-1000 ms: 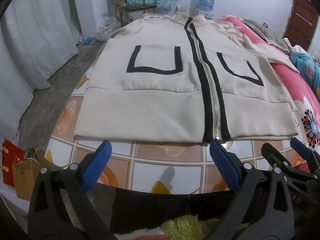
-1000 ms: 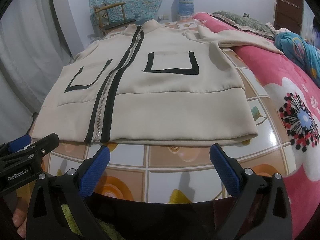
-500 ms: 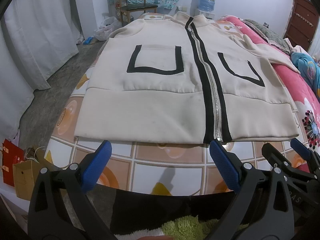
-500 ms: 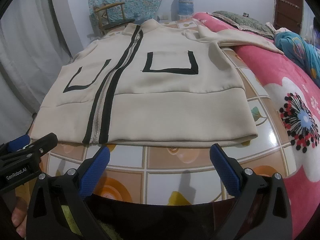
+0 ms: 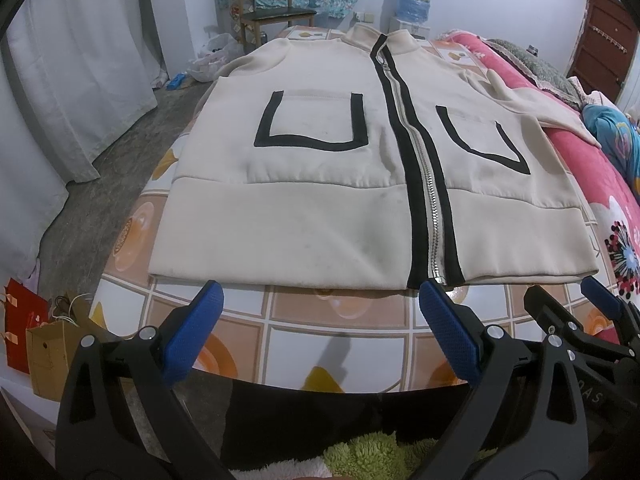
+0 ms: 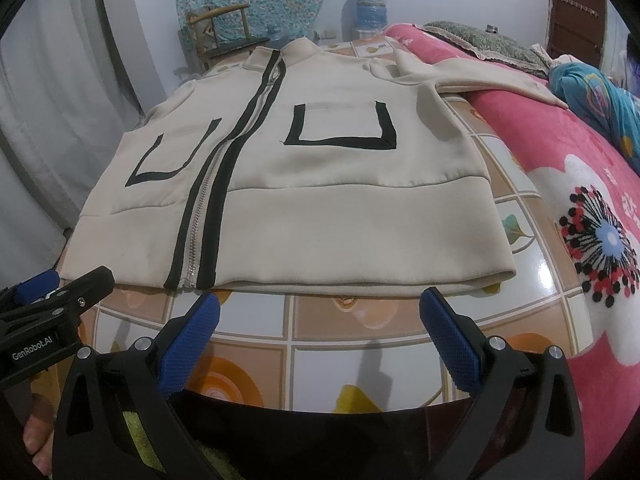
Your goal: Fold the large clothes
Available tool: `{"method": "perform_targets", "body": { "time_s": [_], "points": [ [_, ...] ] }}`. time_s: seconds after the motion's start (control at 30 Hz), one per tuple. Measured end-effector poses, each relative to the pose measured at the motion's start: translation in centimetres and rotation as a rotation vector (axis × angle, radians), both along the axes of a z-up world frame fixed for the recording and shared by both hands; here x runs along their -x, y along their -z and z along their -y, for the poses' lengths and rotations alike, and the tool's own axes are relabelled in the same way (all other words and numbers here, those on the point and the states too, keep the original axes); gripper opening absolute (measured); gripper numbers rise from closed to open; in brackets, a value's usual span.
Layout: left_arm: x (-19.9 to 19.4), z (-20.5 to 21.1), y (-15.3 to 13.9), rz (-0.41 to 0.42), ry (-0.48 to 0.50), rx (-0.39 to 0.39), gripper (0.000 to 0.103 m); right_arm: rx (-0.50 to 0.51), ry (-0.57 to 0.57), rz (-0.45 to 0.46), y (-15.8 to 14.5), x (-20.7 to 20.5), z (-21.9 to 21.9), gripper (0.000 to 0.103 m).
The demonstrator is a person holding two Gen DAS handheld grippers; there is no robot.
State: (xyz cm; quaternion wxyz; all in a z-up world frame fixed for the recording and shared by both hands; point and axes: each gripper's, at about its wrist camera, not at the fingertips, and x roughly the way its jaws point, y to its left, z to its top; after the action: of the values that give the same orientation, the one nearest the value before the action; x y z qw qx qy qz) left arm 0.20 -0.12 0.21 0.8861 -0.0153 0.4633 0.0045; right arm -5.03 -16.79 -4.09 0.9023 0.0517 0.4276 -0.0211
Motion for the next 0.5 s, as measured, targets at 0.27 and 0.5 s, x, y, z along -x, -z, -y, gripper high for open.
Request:
{"method": "perform_targets", "body": {
  "time_s": [0.27,0.5],
  "points": [
    [-0.27,-0.04,0.31,0.001,0.000,0.001,0.095,-0.001,0.001,-0.001,0.02,-0.06,0.04,0.097],
    [-0.27,-0.06,0.31,0.001,0.000,0.001,0.095,-0.001,0.000,-0.002,0.05,-0.07,0.06,0.097]
  ]
}}
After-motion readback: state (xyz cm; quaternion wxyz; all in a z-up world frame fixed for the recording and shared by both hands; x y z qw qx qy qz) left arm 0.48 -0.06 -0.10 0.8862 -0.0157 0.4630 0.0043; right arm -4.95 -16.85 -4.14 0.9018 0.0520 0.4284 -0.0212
